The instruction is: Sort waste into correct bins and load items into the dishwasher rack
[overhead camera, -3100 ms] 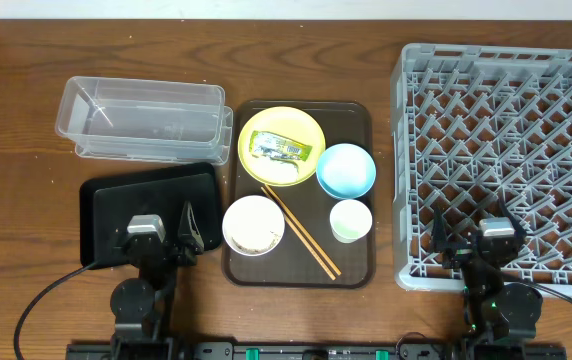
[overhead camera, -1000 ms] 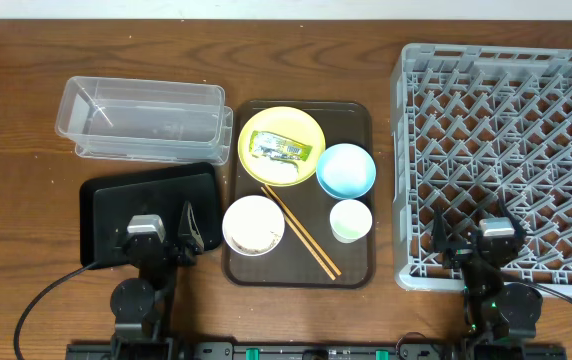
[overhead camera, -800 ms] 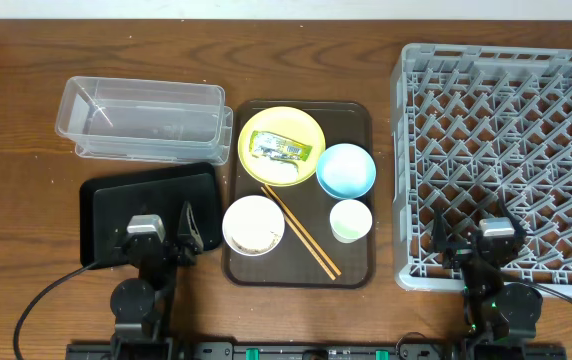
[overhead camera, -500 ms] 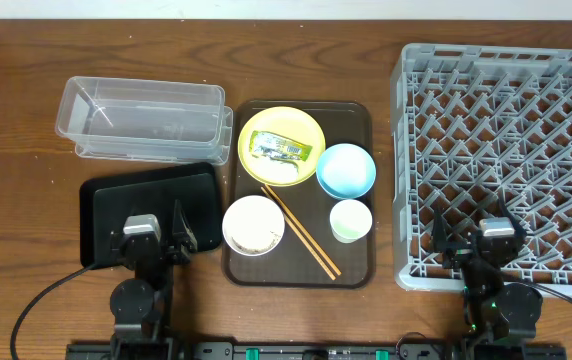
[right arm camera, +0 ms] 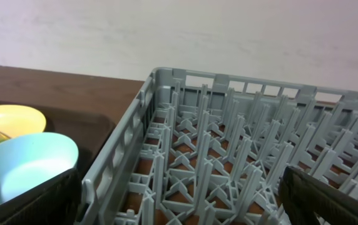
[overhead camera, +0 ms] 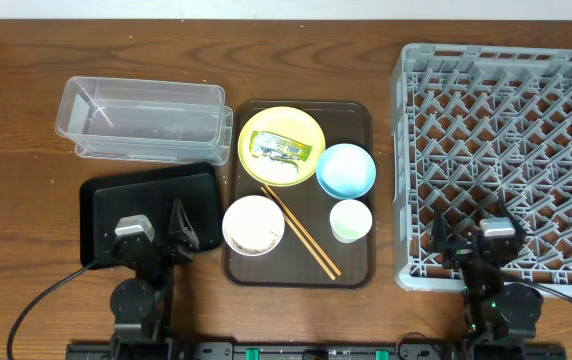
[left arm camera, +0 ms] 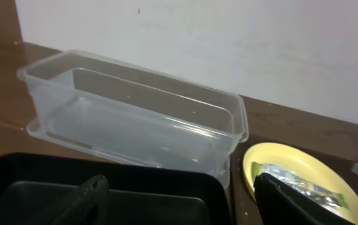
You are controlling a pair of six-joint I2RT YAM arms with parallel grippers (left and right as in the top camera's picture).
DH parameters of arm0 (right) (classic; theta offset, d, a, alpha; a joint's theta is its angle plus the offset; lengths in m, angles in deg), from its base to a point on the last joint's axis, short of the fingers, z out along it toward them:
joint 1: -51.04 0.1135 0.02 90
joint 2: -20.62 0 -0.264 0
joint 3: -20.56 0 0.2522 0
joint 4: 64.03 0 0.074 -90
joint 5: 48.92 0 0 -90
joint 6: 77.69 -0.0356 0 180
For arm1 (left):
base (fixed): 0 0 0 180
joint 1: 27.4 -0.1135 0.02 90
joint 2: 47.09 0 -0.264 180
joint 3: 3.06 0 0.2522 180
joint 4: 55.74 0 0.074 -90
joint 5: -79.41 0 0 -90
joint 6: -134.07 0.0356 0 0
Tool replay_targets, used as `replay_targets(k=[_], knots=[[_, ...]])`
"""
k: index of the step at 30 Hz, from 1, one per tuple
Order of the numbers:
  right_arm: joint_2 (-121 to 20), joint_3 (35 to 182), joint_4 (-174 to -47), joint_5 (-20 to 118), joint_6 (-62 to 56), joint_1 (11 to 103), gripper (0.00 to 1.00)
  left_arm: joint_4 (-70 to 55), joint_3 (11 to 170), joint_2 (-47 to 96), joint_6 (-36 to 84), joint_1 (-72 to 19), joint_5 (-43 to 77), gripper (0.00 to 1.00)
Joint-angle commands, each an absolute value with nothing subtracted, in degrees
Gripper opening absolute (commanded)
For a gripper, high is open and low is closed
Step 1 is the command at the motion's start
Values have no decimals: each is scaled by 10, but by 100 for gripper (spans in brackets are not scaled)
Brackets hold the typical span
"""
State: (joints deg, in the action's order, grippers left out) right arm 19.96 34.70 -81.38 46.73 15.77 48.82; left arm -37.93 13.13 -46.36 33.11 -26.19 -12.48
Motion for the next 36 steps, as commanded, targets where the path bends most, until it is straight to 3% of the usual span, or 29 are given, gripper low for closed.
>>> replay_targets(k=[1, 11, 26, 36], knots=[[202, 351, -817, 473, 127, 496, 99, -340, 162, -449, 311, -265, -110, 77], [109, 453, -870, 456, 102, 496, 99, -211, 348, -266, 311, -265, -110, 77], [-211, 843, -1229, 497, 79, 496, 99, 101, 681, 86, 313, -265, 14, 77], [-256, 845, -1238, 495, 79, 496, 99, 49, 688, 115, 313, -264, 68, 77]])
